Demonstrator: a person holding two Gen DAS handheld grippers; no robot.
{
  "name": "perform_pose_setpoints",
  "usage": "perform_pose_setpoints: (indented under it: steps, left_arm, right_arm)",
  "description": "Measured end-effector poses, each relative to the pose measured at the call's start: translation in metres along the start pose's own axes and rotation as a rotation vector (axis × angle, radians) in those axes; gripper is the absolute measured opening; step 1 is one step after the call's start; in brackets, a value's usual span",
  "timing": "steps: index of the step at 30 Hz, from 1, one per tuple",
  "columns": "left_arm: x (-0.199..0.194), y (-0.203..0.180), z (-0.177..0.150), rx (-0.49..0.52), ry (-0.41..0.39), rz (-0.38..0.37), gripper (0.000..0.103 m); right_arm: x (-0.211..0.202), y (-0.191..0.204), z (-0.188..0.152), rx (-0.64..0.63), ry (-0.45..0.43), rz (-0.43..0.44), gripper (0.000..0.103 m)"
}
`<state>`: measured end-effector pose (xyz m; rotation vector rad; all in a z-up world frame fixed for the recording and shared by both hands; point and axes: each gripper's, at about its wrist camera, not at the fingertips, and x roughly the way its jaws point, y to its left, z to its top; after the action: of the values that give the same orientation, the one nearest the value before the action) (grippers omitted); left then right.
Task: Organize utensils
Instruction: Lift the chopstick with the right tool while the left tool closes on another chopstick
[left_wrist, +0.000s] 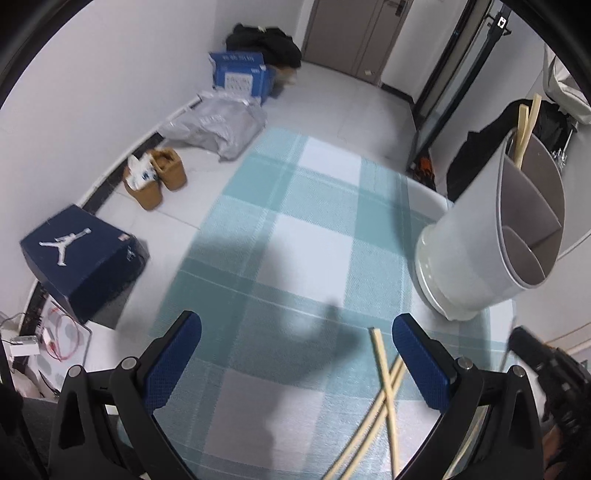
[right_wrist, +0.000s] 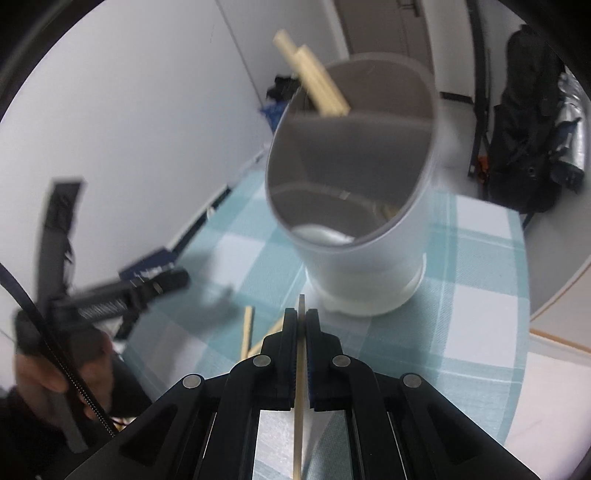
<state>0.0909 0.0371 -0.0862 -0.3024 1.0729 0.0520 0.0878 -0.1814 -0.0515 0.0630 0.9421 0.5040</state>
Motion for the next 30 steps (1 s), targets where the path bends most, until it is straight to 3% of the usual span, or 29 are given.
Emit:
perform_pose_setpoints:
  steps: [7,10,12,14,18,27,30]
  left_arm:
    - [0.013,-0.009,-0.005,-0.01,0.082,-0.07,0.097]
    - [0.017,-0.013,-0.006,-0.026,0.112,-0.107,0.088]
    - [0.02,-0.017,-0.006,-0.026,0.135,-0.122,0.073]
    - [0.023,-0.021,-0.006,-0.034,0.162,-0.151,0.067]
    - [0.032,-0.03,-0.005,-0.05,0.209,-0.161,0.045]
    - [0.041,-0.046,-0.001,-0.036,0.259,-0.118,0.016]
    - [0.042,-0.051,-0.001,-0.022,0.26,-0.068,0.006]
  right_arm:
    - [-0.023,-0.018,0.005,0.064,-0.106,0.034,0.003]
    - [-0.029,-0.025,0.007,0.079,-0.132,0.046,0.003]
    - [-0.035,-0.029,0.006,0.076,-0.15,0.048,0.003]
    - [-0.038,-0.031,0.006,0.076,-0.165,0.046,0.003]
    - [-0.042,-0.037,0.004,0.082,-0.175,0.052,0.003]
    - [-0.047,-0.036,0.001,0.057,-0.193,0.063,0.003]
    - [-0.051,-0.033,-0.001,0.052,-0.199,0.07,0.003]
